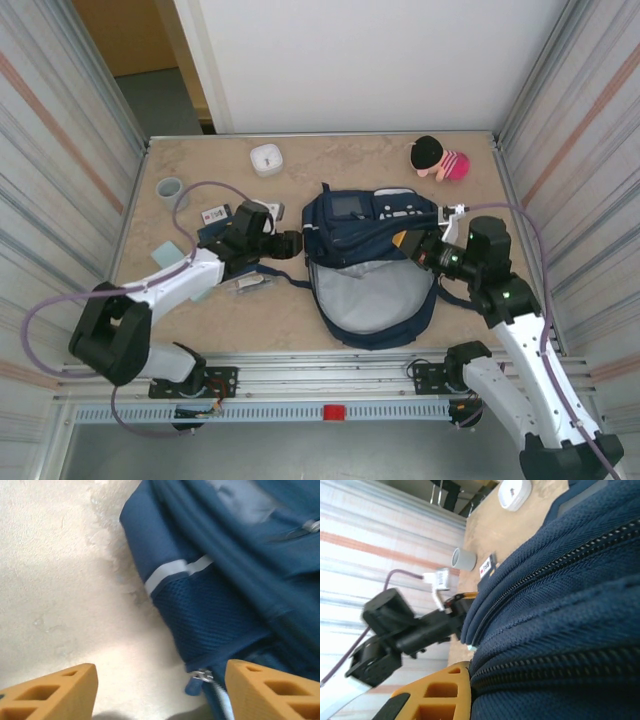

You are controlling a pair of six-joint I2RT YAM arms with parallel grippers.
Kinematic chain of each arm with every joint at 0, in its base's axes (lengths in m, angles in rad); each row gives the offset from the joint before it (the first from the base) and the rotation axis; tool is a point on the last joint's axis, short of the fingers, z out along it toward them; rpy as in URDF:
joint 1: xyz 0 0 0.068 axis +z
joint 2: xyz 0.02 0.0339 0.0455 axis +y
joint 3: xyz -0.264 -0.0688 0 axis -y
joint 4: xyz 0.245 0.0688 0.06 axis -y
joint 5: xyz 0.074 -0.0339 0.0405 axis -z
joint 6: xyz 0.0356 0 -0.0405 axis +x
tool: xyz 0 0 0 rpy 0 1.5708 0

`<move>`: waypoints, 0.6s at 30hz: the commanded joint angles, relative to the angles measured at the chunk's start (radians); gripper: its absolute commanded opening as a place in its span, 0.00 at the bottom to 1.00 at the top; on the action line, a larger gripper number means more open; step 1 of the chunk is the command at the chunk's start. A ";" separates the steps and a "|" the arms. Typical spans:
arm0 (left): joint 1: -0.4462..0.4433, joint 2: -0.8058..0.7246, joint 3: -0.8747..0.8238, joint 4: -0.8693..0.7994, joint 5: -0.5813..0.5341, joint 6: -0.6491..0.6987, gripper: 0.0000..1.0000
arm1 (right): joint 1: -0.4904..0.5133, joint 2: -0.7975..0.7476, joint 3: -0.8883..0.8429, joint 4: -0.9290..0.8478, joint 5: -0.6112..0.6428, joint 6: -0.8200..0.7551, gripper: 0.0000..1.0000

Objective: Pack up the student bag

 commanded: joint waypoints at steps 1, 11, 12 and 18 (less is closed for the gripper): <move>-0.036 -0.092 -0.004 -0.009 0.047 -0.149 0.70 | 0.039 -0.027 -0.053 0.141 0.164 0.044 0.06; -0.081 -0.128 -0.058 -0.015 -0.034 -0.228 0.70 | 0.247 0.042 -0.210 0.289 0.396 0.109 0.07; -0.081 -0.126 -0.055 -0.016 -0.036 -0.228 0.70 | 0.252 0.063 -0.216 0.305 0.405 0.109 0.08; -0.066 -0.127 -0.035 -0.044 -0.028 -0.251 0.70 | 0.280 0.201 -0.195 0.350 0.374 0.104 0.15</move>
